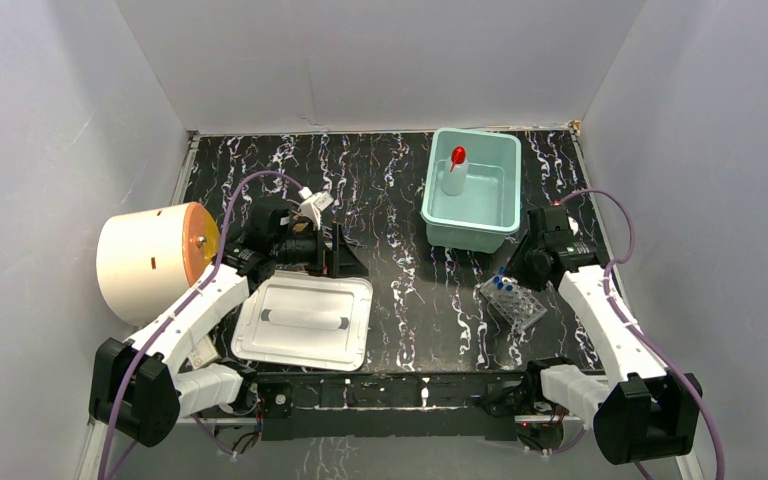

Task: Organize the chemistry lab equipment

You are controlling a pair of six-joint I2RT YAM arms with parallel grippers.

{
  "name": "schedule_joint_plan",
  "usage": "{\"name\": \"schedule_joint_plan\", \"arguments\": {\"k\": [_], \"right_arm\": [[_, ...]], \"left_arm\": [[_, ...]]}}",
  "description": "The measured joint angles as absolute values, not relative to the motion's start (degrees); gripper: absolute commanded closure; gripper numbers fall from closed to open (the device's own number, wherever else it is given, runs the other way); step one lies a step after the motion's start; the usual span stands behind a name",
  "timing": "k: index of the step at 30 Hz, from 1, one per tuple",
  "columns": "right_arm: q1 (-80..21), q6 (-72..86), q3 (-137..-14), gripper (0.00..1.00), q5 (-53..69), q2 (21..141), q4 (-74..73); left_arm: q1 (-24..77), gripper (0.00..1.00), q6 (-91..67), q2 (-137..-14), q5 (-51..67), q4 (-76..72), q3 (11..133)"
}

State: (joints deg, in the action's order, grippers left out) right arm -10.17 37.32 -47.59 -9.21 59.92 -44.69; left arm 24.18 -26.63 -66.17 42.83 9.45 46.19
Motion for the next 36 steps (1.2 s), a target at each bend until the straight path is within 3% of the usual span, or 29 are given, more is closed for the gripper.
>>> {"name": "schedule_joint_plan", "arguments": {"k": [36], "right_arm": [[-10.1, 39.6, -44.5, 0.72, -7.7, 62.8, -43.5]], "left_arm": [[24.2, 0.16, -26.7, -66.2, 42.8, 9.4, 45.6]]}}
